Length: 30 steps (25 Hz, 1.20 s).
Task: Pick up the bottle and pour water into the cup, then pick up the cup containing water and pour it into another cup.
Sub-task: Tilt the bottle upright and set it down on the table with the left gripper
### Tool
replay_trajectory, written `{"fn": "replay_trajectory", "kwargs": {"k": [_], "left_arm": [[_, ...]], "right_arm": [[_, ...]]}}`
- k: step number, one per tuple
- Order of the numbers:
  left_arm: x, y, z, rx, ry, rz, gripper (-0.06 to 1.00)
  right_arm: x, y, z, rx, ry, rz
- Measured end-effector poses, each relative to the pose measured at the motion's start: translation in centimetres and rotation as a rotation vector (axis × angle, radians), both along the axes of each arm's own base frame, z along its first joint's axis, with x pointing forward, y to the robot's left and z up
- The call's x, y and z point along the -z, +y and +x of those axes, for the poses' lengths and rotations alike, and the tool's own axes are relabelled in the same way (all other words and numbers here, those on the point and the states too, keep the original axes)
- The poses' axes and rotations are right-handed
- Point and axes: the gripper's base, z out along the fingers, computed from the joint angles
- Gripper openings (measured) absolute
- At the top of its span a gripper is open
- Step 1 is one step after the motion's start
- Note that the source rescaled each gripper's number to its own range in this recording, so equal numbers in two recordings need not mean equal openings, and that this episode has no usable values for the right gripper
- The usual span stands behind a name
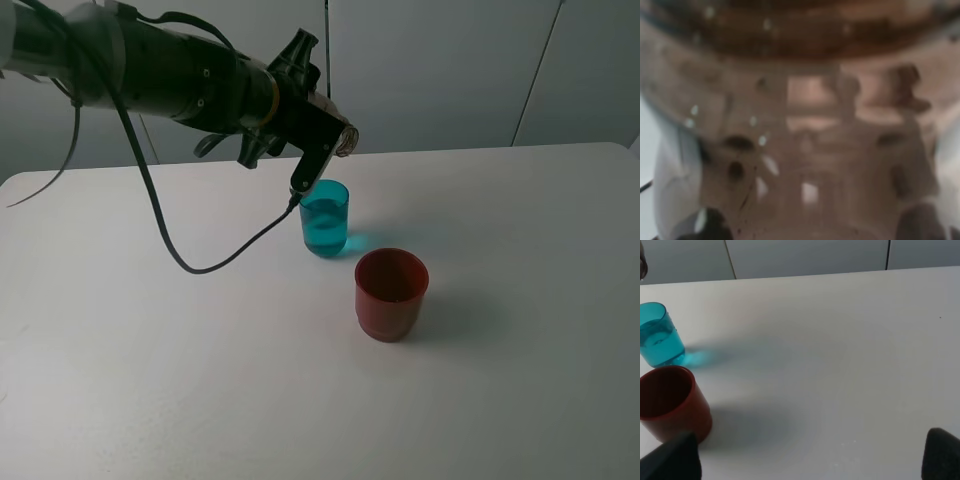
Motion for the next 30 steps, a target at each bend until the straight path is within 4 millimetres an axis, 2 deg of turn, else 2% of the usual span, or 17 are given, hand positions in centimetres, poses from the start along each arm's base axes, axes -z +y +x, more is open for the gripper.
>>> {"fn": "replay_trajectory", "kwargs": {"k": [5,11,20,25,30], "left_arm": [[-2.0,0.4,-0.4,-0.054,0.089,-0.226,0.02],[-3.4,2.7,0.5,-0.217,0.202,-0.530,0.02],[-3.6,6.9,3.0,-0.442,0.313,-0.918,0.02],[-3.7,8.7,3.9,-0.467,0.328,-1.069,0.02],[-2.3,10.1,4.2,-0.453,0.408,-1.299,0.02]], "right_arm": [[0.0,0.0,0.0,0.000,0.000,0.000],[0.0,0.0,0.0,0.000,0.000,0.000],[0.0,0.0,0.0,0.000,0.000,0.000],[0.0,0.0,0.0,0.000,0.000,0.000],[0.0,0.0,0.0,0.000,0.000,0.000]]}}
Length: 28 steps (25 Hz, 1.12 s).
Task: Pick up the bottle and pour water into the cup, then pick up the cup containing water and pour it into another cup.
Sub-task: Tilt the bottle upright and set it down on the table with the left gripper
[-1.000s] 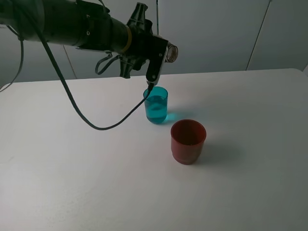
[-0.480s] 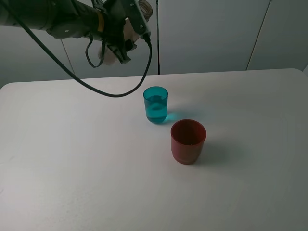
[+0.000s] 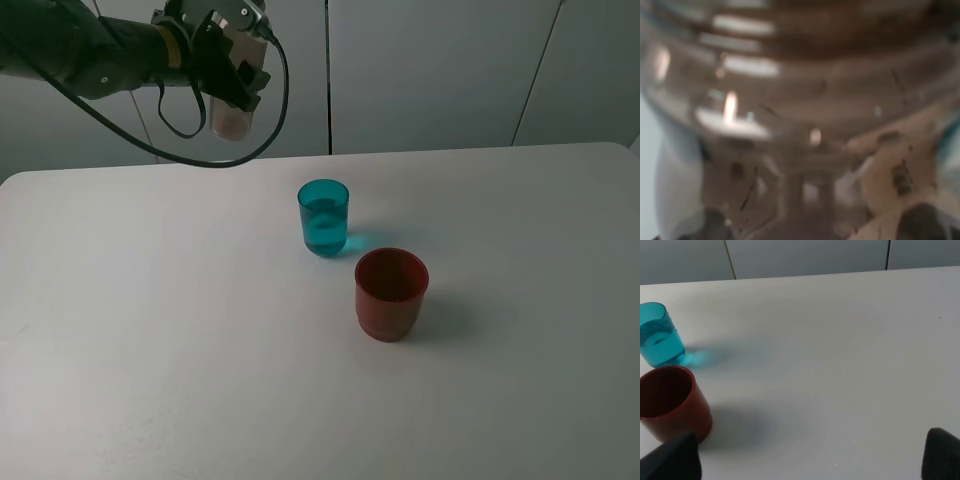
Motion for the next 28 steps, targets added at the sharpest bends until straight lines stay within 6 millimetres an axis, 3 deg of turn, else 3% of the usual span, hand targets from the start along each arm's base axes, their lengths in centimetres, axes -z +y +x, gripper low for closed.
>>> {"fn": "replay_trajectory", "kwargs": {"k": [6,13,21,28], "left_arm": [[1.6,0.8,0.4,0.078,0.044,-0.204,0.02],[4.3,-0.3,-0.3,0.287,0.105,-0.245,0.02],[6.9,1.5,0.5,0.236,0.200,-0.254,0.02],[8.9,1.6,0.7,0.224,0.235,-0.223,0.02]], "right_arm": [[0.0,0.0,0.0,0.000,0.000,0.000],[0.0,0.0,0.0,0.000,0.000,0.000],[0.0,0.0,0.0,0.000,0.000,0.000],[0.0,0.0,0.0,0.000,0.000,0.000]]}}
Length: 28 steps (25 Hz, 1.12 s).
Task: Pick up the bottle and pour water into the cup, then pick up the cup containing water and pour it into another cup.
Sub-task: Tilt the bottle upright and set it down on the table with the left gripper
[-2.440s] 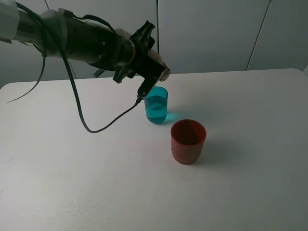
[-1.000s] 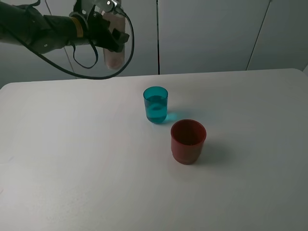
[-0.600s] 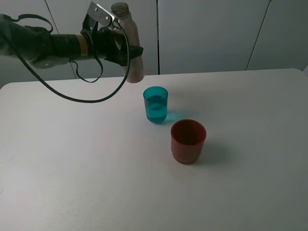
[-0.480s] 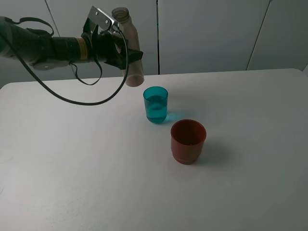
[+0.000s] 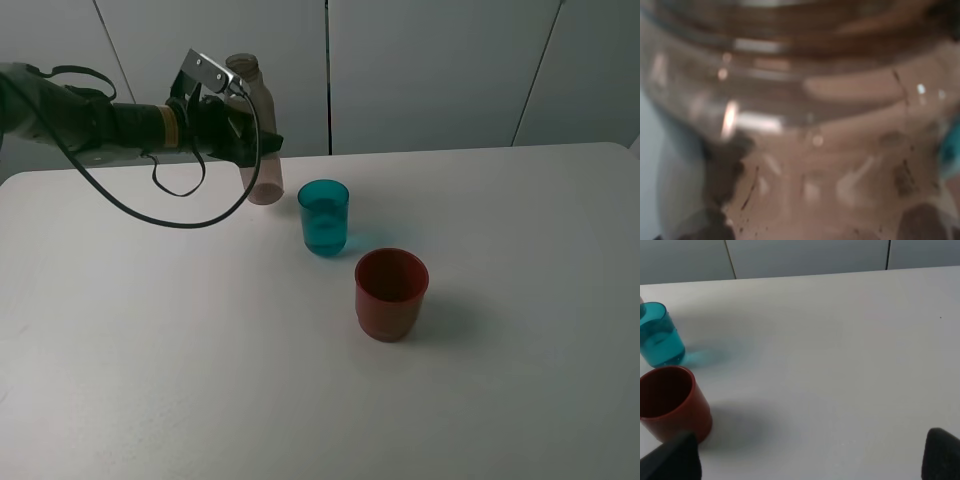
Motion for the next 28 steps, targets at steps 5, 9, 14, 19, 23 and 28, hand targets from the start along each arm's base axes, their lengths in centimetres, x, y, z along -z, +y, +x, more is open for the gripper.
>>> {"fn": "replay_trajectory", "kwargs": {"k": [5,9,14,19,23,28], "left_arm": [[1.0,0.0,0.5,-0.009,0.012,0.017,0.02],[0.7,-0.1,1.4,-0.014,-0.009,0.015,0.02],[0.9,-0.1,1.6,-0.031,-0.002,0.007,0.02],[1.3,-0.1,1.6,-0.035,0.007,0.011,0.02],[1.9,0.0,1.7,-0.039,0.020,0.015,0.02],[2.0,0.0,1.7,-0.039,0.022,0.016,0.02]], "right_arm": [[0.0,0.0,0.0,-0.001,0.000,0.001],[0.0,0.0,0.0,-0.001,0.000,0.001],[0.0,0.0,0.0,-0.001,0.000,0.001],[0.0,0.0,0.0,-0.001,0.000,0.001],[0.0,0.0,0.0,-0.001,0.000,0.001],[0.0,0.0,0.0,-0.001,0.000,0.001]]}}
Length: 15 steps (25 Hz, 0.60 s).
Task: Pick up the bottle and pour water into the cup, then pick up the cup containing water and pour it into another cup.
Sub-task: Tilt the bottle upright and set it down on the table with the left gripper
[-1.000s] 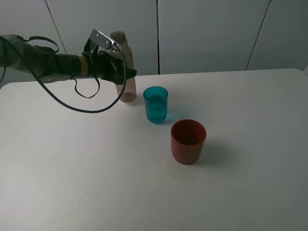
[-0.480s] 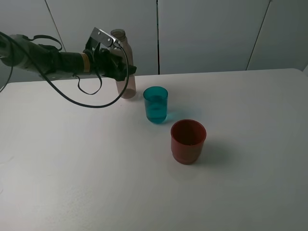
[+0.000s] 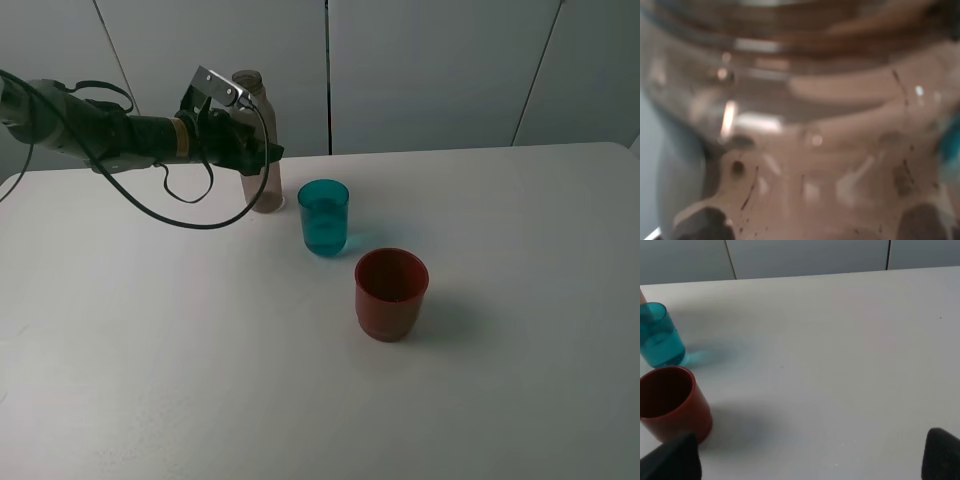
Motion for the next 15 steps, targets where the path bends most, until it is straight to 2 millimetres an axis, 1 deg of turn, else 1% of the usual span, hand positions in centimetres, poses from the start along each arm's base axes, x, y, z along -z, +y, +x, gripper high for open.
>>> {"fn": "replay_trajectory", "kwargs": {"k": [8,9,10,11,12,13,14,15], "left_arm": [[-0.04,-0.04,-0.02,0.004,-0.002,-0.004,0.02],[-0.06,-0.07,-0.03,0.007,-0.003,-0.007,0.12],[-0.08,-0.08,-0.03,0.008,-0.004,-0.009,0.29],[-0.10,-0.10,-0.05,0.010,-0.005,-0.012,0.50],[-0.12,-0.12,-0.05,0.011,-0.004,-0.015,0.75],[-0.13,-0.13,-0.06,0.010,0.000,-0.022,0.88],[-0.14,-0.14,-0.06,0.007,0.007,-0.029,0.95],[-0.12,-0.15,-0.09,0.007,0.014,-0.032,0.97]], "right_arm": [[0.00,0.00,0.00,0.000,0.000,0.000],[0.00,0.00,0.00,0.000,0.000,0.000],[0.00,0.00,0.00,0.000,0.000,0.000],[0.00,0.00,0.00,0.000,0.000,0.000],[0.00,0.00,0.00,0.000,0.000,0.000],[0.00,0.00,0.00,0.000,0.000,0.000],[0.00,0.00,0.00,0.000,0.000,0.000],[0.00,0.00,0.00,0.000,0.000,0.000]]}}
